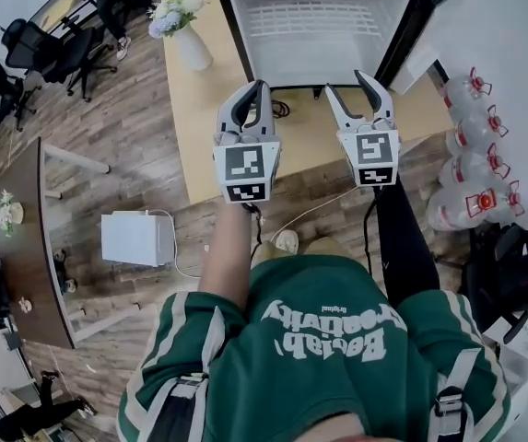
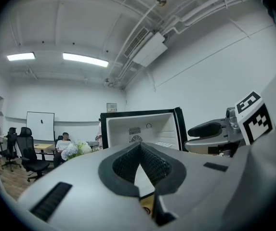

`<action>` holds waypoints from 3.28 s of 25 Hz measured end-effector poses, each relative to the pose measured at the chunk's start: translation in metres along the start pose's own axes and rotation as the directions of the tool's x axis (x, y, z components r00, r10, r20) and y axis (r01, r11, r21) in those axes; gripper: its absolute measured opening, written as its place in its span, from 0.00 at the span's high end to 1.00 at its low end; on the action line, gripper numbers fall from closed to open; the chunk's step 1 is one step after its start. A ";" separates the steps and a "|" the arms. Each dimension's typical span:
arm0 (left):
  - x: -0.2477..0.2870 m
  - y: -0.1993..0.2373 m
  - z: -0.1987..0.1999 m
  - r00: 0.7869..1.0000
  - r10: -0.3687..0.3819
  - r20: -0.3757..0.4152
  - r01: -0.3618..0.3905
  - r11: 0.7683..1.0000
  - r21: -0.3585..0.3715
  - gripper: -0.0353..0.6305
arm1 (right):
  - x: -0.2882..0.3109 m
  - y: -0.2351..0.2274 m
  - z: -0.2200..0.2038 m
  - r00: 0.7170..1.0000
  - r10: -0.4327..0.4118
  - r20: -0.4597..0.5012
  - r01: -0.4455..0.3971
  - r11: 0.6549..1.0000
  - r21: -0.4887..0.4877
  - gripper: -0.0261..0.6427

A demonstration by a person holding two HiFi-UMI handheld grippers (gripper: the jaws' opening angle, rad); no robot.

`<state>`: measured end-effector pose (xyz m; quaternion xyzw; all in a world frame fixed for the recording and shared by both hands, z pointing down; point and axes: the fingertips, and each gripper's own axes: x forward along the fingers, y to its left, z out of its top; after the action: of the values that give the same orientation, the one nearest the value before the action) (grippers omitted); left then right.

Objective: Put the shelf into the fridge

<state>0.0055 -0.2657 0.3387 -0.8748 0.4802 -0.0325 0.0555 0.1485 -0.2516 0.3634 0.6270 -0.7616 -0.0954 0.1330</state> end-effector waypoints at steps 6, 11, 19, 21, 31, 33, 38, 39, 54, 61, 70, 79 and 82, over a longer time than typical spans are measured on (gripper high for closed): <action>-0.013 -0.034 0.012 0.999 0.048 0.001 -0.048 0.999 0.007 0.95 | -0.036 -0.029 -0.002 0.996 0.034 0.079 -0.049 0.981 0.187 0.60; -0.026 -0.062 0.020 0.996 0.087 -0.001 -0.087 0.996 0.028 0.95 | -0.058 -0.043 -0.011 0.990 0.080 0.114 -0.105 0.967 0.231 0.59; -0.034 -0.098 0.019 0.996 0.087 -0.011 -0.086 0.995 0.048 0.95 | -0.080 -0.048 -0.018 0.978 0.147 0.145 -0.176 0.961 0.212 0.59; -0.035 -0.103 0.020 0.996 0.083 -0.013 -0.082 0.995 0.050 0.95 | -0.082 -0.046 -0.018 0.976 0.161 0.148 -0.190 0.959 0.209 0.60; -0.034 -0.115 0.028 0.997 0.076 -0.014 -0.075 0.995 0.063 0.95 | -0.092 -0.037 -0.010 0.961 0.225 0.159 -0.254 0.947 0.195 0.79; -0.033 -0.116 0.026 0.997 0.077 -0.018 -0.076 0.995 0.061 0.95 | -0.094 -0.039 -0.011 0.964 0.217 0.153 -0.244 0.950 0.194 0.86; -0.032 -0.116 0.022 0.996 0.088 -0.018 -0.087 0.995 0.050 0.95 | -0.096 -0.046 -0.014 0.964 0.222 0.144 -0.248 0.948 0.200 0.96; -0.032 -0.116 0.022 0.996 0.089 -0.018 -0.088 0.995 0.049 0.95 | -0.096 -0.048 -0.015 0.965 0.221 0.144 -0.248 0.946 0.207 0.96; -0.031 -0.117 0.017 0.995 0.096 -0.026 -0.095 0.995 0.036 0.95 | -0.097 -0.056 -0.024 0.969 0.207 0.132 -0.233 0.944 0.231 0.96; -0.029 -0.116 0.016 0.995 0.099 -0.024 -0.098 0.995 0.034 0.95 | -0.095 -0.057 -0.030 0.973 0.203 0.111 -0.223 0.952 0.211 0.96; -0.029 -0.115 0.015 0.994 0.102 -0.029 -0.101 0.994 0.036 0.95 | -0.094 -0.058 -0.029 0.973 0.204 0.105 -0.223 0.952 0.209 0.96; -0.023 -0.118 0.015 0.995 0.091 -0.029 -0.090 0.995 0.041 0.95 | -0.092 -0.063 -0.030 0.975 0.197 0.103 -0.215 0.954 0.210 0.96; -0.021 -0.118 0.015 0.995 0.092 -0.029 -0.090 0.995 0.045 0.95 | -0.091 -0.062 -0.030 0.974 0.203 0.103 -0.220 0.952 0.211 0.96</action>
<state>0.0945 -0.1839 0.3392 -0.8500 0.5195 -0.0539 0.0683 0.2323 -0.1742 0.3652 0.5483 -0.8350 -0.0202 0.0412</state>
